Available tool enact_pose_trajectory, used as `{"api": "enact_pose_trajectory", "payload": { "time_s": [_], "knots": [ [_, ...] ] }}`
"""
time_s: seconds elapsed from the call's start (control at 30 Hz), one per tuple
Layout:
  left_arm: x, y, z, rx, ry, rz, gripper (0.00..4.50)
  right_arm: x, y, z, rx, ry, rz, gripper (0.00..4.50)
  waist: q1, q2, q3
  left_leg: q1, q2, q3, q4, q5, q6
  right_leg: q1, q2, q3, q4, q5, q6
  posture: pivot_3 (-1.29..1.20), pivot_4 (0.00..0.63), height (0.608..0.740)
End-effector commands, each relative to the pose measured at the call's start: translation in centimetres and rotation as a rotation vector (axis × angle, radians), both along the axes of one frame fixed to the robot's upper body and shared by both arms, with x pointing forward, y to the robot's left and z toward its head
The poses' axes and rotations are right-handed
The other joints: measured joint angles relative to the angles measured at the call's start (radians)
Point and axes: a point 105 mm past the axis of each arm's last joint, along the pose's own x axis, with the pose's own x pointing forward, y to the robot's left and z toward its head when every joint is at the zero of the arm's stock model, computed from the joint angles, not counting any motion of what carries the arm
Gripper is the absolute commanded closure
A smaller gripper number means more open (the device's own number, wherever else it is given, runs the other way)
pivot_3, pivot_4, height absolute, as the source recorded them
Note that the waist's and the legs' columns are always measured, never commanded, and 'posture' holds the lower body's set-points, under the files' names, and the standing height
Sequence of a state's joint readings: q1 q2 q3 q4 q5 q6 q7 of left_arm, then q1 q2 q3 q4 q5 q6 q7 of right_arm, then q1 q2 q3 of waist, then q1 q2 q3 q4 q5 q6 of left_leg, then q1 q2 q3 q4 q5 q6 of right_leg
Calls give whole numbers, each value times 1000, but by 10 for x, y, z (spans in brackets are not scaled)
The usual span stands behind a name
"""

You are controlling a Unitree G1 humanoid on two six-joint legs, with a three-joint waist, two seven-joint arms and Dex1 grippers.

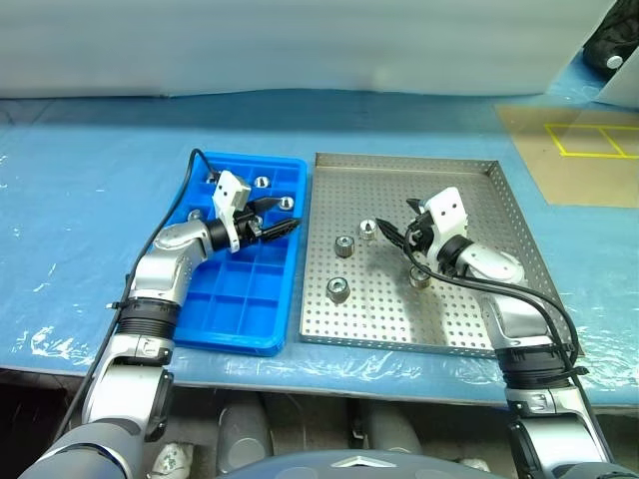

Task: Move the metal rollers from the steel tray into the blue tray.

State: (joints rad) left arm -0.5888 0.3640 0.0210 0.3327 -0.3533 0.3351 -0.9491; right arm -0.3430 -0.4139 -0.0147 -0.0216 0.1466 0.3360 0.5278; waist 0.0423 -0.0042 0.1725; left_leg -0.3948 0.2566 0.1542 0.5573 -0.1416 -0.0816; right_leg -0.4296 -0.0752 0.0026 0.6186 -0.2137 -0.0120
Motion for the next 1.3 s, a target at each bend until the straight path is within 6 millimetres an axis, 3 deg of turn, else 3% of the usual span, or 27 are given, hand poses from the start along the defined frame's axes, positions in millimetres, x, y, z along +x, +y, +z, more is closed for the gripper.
{"api": "enact_pose_trajectory", "payload": {
  "time_s": [0.03, 0.3, 0.57, 0.8, 1.07, 1.3],
  "knots": [
    [1, -1, 15, -15, -56, -1, 326, 1, 3, 14, 4, -55, 12, 566, 0, 0, 0, 0, 0, 0, 0, 0, 0, 0, 0, 0, 0, 0, 0, -167, 150, 740],
    [0, -4, 16, -13, -55, -17, 326, 1, -1, 16, 0, -55, 10, 566, 0, 0, 0, 0, 0, 0, 0, 0, 0, 0, 0, 0, 0, 0, 0, -177, 150, 740],
    [0, -10, 30, 8, -82, -101, 326, -2, -1, 21, 0, -52, 42, 566, 1, 0, 0, 0, 0, 0, 0, 0, 0, 0, 0, 0, 0, 0, 0, -186, 150, 740],
    [0, -49, 40, 143, -133, -362, 326, -37, 3, 50, -28, 26, 348, 566, 5, 1, 0, 0, -1, 0, 0, 0, 1, 1, 0, 1, 0, 0, 0, -234, 150, 740],
    [17, -85, 50, 283, -190, -507, 326, -57, 5, 58, -99, 42, 409, 566, -1, 1, 0, 4, -1, 1, 1, -1, 2, 4, 0, 2, -1, 0, 0, -323, 150, 740],
    [8, -95, 34, 478, -173, -681, 326, -76, 7, 52, -94, 49, 368, 566, -5, 1, 0, 5, -1, 2, 1, -2, 3, 6, 0, 3, -4, 0, 1, -422, 150, 740]
  ]
}}
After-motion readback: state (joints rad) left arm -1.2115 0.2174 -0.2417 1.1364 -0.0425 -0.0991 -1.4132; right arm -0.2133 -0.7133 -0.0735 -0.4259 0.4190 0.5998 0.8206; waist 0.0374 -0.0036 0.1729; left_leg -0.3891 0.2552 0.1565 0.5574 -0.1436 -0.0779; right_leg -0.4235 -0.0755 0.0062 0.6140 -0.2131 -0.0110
